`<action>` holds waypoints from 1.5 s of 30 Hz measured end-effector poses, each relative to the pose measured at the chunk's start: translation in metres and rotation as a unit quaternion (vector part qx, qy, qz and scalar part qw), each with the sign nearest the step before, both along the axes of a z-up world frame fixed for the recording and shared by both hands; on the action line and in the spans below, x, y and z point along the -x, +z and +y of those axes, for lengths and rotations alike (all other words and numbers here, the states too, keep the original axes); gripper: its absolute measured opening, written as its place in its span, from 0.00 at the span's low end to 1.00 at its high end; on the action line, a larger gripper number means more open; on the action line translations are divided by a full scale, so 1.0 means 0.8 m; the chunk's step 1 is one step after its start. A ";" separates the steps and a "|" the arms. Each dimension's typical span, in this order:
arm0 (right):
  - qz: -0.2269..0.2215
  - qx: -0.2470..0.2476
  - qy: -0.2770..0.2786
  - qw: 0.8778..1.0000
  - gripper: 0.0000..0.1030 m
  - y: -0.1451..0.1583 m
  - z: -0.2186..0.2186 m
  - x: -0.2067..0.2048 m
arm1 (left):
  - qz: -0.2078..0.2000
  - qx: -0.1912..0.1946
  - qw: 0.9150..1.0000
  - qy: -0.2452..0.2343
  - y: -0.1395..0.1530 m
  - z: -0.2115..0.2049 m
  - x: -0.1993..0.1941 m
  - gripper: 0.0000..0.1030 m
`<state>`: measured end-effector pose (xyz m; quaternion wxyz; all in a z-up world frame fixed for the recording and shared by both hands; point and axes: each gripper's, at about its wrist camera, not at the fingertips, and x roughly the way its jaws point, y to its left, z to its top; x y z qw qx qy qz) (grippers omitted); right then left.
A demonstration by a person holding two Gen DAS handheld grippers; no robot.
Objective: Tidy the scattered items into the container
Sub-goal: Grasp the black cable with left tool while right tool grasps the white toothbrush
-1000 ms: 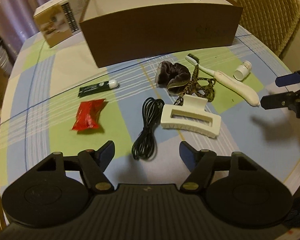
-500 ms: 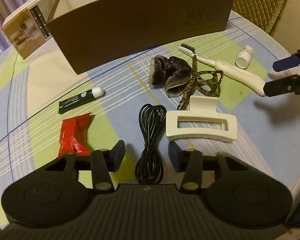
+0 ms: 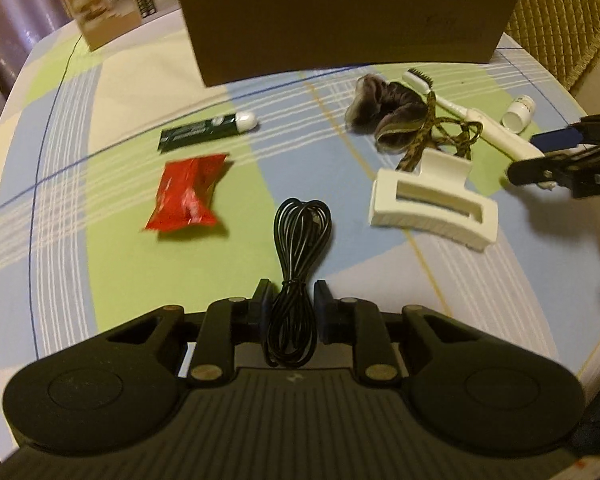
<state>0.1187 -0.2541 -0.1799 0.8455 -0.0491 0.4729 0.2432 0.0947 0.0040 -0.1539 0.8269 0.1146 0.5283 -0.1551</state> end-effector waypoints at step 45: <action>0.002 0.017 0.011 1.000 0.17 0.016 0.012 0.021 | -0.005 0.022 0.999 0.022 0.015 -0.038 -0.018 0.17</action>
